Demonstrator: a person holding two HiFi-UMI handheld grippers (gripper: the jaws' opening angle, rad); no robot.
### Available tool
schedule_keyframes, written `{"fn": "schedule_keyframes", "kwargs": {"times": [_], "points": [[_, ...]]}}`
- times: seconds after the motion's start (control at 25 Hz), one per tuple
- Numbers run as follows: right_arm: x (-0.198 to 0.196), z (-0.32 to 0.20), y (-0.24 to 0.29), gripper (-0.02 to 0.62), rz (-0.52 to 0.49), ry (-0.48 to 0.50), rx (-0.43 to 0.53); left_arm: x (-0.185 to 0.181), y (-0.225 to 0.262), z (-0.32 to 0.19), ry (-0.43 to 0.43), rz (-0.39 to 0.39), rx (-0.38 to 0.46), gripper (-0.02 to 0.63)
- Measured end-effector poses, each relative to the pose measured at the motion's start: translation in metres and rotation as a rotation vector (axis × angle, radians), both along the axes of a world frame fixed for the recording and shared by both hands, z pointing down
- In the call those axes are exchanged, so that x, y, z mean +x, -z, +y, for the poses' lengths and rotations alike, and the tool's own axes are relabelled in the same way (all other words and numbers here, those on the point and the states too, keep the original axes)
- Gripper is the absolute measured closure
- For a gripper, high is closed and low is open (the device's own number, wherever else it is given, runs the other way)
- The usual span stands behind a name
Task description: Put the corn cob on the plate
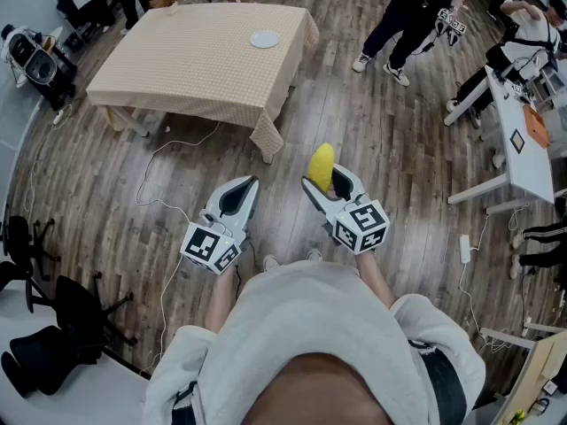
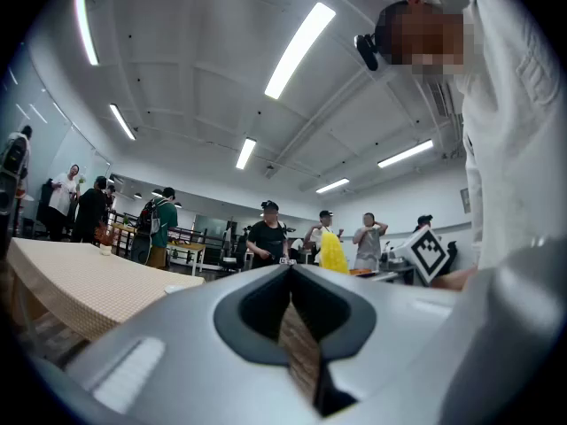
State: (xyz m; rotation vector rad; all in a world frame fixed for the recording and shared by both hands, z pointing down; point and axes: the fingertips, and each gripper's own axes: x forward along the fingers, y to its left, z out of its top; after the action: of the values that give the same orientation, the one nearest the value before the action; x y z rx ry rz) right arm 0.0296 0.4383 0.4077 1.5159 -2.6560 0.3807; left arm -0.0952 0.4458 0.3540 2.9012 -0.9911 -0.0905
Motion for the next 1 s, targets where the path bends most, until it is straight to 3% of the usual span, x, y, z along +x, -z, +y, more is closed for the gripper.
{"fn": "schedule_keyframes", "kwargs": {"times": [0.48, 1.0], "points": [[0.017, -0.006, 0.008, 0.343, -0.006, 0.037, 0.040, 0.023, 0.002, -0.003, 0.015, -0.005, 0.025, 0.598], [0.064, 0.005, -0.002, 0.343, 0.006, 0.077, 0.043, 0.065, -0.011, 0.004, 0.071, -0.035, 0.018, 0.598]]}}
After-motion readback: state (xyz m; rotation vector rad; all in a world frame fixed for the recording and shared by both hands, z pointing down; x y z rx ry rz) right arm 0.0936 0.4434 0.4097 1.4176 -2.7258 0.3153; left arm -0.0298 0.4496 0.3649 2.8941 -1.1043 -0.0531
